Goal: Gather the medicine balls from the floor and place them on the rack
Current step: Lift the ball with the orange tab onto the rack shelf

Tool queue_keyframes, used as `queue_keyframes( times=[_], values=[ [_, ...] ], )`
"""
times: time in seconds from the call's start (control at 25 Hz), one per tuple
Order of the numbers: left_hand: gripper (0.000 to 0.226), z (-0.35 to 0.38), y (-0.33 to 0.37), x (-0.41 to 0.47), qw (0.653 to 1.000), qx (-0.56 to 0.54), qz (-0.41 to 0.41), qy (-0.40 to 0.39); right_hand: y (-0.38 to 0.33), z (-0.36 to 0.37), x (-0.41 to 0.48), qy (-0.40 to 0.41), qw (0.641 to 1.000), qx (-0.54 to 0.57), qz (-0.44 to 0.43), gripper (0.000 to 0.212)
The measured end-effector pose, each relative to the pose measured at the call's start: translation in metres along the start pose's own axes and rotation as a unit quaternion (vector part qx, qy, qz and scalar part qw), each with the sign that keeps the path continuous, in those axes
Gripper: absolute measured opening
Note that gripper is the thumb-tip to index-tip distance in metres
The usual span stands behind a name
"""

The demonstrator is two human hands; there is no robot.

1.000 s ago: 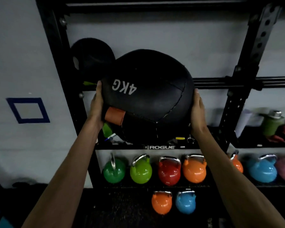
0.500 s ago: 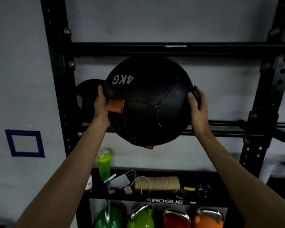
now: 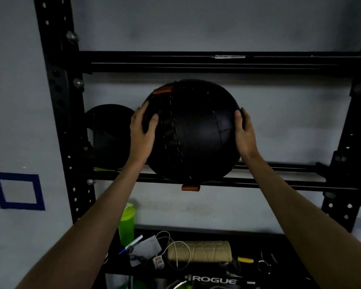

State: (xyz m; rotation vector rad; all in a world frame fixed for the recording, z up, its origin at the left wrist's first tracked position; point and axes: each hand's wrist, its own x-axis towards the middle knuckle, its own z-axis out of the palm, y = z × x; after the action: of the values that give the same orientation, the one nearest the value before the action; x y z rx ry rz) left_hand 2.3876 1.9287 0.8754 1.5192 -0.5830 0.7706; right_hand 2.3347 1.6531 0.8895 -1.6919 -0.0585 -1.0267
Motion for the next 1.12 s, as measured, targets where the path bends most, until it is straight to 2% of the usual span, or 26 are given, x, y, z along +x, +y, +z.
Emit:
queue_keyframes(
  times=[0.16, 0.4, 0.6, 0.72, 0.84, 1.0, 1.12],
  values=[
    [0.064, 0.011, -0.022, 0.022, 0.996, 0.073, -0.043, -0.024, 0.021, 0.018, 0.008, -0.023, 0.999, -0.031, -0.013, 0.067],
    [0.065, 0.012, -0.019, 0.020, 0.995, 0.073, -0.073, -0.011, 0.027, 0.014, 0.007, -0.055, 0.997, -0.055, -0.011, 0.068],
    [0.061, 0.021, -0.008, -0.049, 0.985, 0.106, -0.115, 0.066, 0.039, -0.009, -0.038, -0.071, 0.994, -0.075, -0.024, 0.067],
    [0.050, 0.030, -0.022, -0.118, 0.976, 0.161, -0.123, 0.083, 0.066, -0.029, -0.093, -0.085, 0.993, -0.069, -0.041, 0.056],
    [0.032, 0.042, -0.043, -0.201, 0.952, 0.260, -0.156, 0.030, 0.101, -0.048, -0.160, -0.121, 0.987, -0.091, -0.054, 0.035],
    [0.020, 0.056, -0.048, -0.314, 0.915, 0.335, -0.200, -0.101, 0.148, -0.086, -0.265, -0.217, 0.965, -0.145, 0.017, 0.020],
    [0.013, 0.067, -0.041, -0.397, 0.872, 0.364, -0.249, -0.211, 0.169, -0.131, -0.343, -0.286, 0.929, -0.222, 0.080, 0.017]
  ],
)
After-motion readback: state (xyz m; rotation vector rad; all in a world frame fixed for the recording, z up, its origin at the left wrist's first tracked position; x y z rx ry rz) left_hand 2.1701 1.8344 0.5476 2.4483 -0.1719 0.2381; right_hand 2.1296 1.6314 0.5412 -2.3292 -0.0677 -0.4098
